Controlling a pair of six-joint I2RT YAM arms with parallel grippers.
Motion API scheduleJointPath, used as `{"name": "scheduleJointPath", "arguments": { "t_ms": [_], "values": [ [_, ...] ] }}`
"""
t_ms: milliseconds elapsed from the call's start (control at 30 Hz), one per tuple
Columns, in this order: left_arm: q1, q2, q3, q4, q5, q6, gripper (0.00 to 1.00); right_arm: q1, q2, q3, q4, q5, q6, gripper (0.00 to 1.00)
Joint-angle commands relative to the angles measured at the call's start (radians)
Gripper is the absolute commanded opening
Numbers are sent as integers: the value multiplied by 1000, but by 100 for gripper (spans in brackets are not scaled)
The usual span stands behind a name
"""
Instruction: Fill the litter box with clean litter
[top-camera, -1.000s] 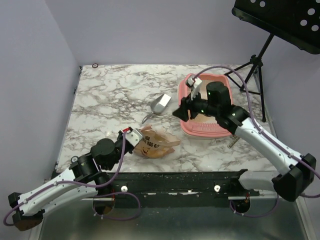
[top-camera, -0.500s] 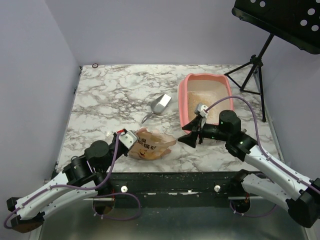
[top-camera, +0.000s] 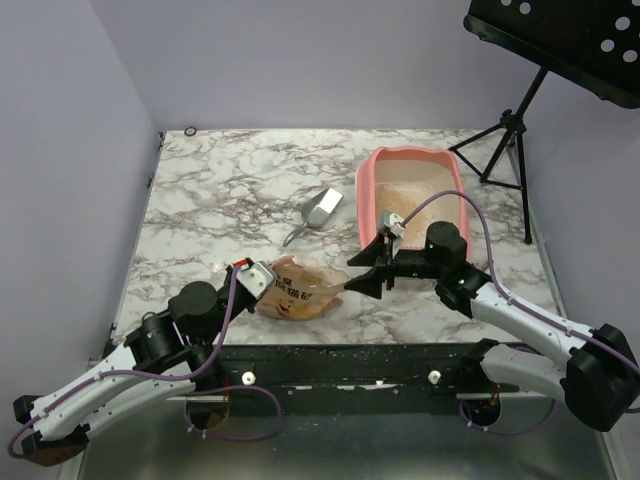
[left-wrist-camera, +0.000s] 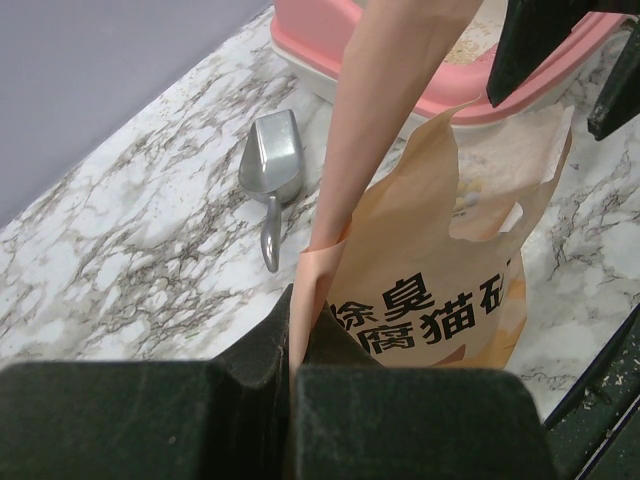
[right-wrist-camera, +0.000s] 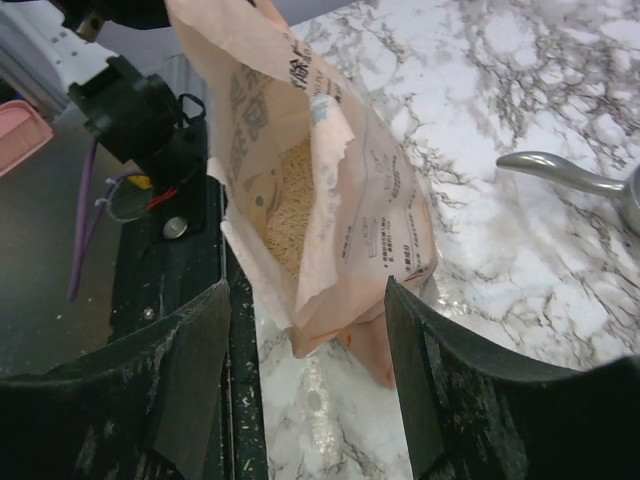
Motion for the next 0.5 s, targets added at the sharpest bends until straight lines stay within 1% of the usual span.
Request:
{"name": "scheduleJointPath", "arguments": {
  "t_ms": [0, 400, 467],
  "values": [
    [5, -32, 46, 186, -13, 2, 0, 21, 24, -44, 165, -108, 43, 71],
    [9, -5, 46, 193, -21, -7, 0, 86, 194, -24, 346, -110, 104, 71],
    [9, -3, 46, 193, -19, -12, 0, 86, 225, -21, 391, -109, 123, 69]
  ]
}}
